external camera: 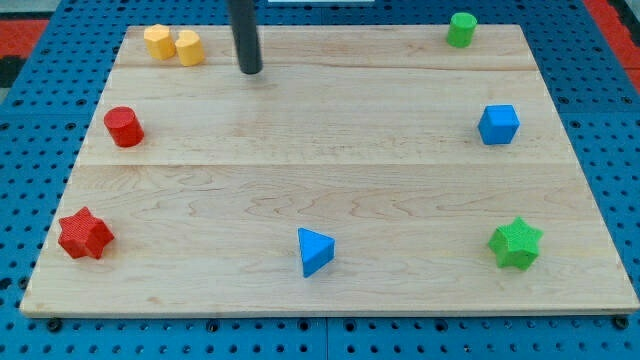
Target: Move the green star towards the top right
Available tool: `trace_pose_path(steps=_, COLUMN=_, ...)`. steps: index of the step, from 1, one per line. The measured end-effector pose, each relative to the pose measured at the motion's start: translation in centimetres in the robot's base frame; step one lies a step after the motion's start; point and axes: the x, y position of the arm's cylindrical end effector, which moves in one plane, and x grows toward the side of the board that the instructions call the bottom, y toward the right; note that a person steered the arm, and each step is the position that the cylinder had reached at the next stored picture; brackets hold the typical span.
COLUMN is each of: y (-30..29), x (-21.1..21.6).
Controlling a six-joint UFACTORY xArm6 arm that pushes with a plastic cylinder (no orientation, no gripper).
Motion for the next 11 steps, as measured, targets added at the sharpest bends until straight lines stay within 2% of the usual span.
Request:
trace_pose_path(steps=5, y=2.1, x=1.7)
trace_pose_path(steps=6, y=6.8, x=1.6)
trace_pose_path(steps=7, y=17.7, x=0.0)
trace_pose_path(steps=8, y=26.2, x=1.3)
trace_pose_path(steps=9, y=27.2, x=1.4)
trace_pose_path(steps=10, y=36.7, x=1.0)
trace_pose_path(steps=11, y=42.9, x=3.0)
